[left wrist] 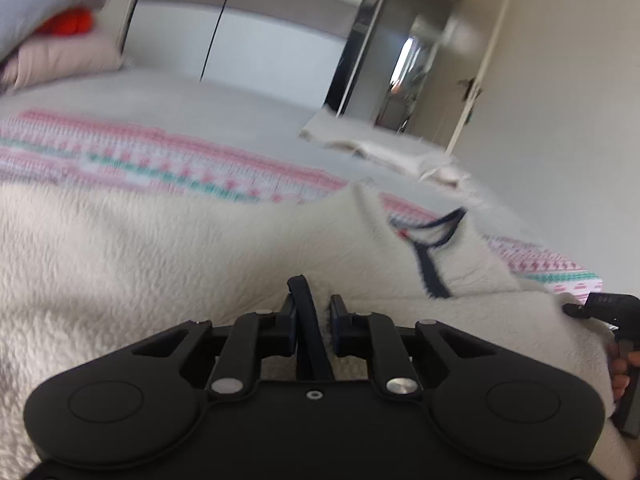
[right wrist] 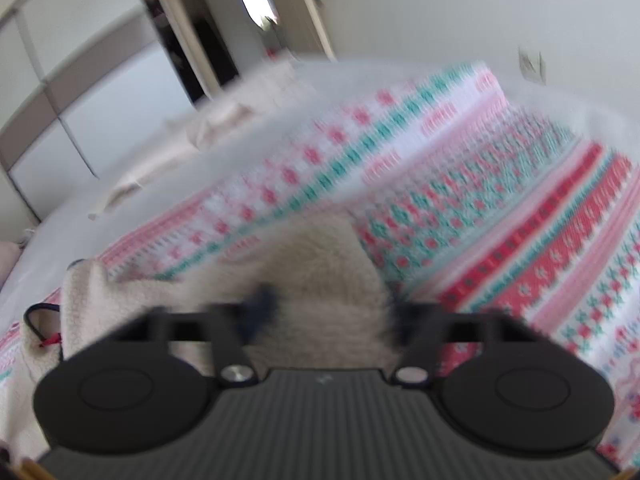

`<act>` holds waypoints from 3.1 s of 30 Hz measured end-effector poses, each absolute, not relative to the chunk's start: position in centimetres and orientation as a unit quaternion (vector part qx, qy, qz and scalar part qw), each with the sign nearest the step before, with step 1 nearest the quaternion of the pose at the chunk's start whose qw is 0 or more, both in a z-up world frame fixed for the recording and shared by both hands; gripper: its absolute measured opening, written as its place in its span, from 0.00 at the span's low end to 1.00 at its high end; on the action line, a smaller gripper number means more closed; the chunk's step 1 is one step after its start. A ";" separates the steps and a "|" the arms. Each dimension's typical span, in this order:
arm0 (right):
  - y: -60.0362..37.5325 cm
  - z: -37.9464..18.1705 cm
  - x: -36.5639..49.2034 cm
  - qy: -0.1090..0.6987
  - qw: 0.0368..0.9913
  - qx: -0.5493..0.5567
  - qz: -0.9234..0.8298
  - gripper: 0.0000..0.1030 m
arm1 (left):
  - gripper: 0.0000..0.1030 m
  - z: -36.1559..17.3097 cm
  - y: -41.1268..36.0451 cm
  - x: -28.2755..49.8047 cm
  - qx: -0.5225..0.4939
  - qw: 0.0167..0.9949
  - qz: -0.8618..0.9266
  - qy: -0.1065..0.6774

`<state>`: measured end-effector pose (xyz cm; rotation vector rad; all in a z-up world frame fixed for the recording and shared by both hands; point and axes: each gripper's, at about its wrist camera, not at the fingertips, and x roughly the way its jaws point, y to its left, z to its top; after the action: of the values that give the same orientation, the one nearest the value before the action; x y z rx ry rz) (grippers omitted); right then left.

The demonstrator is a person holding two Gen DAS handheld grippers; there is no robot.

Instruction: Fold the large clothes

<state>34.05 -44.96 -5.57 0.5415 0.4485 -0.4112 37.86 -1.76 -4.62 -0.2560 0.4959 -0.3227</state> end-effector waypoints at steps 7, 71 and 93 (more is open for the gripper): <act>-46.0 -5.8 32.4 0.152 0.918 0.273 -0.244 0.21 | 0.20 -5.4 -3.3 39.6 -0.066 0.951 -0.124 0.276; -28.7 0.3 20.1 0.306 0.936 0.137 -0.112 0.95 | 0.98 -2.2 26.4 33.1 -0.142 0.921 0.286 0.221; -30.8 1.4 18.9 0.286 0.938 0.169 -0.102 0.96 | 0.14 3.3 23.9 30.5 -0.156 0.965 0.189 0.092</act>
<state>18.89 -30.77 1.40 0.3445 0.5833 -0.2078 30.50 23.89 3.34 -0.3148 0.1865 0.3825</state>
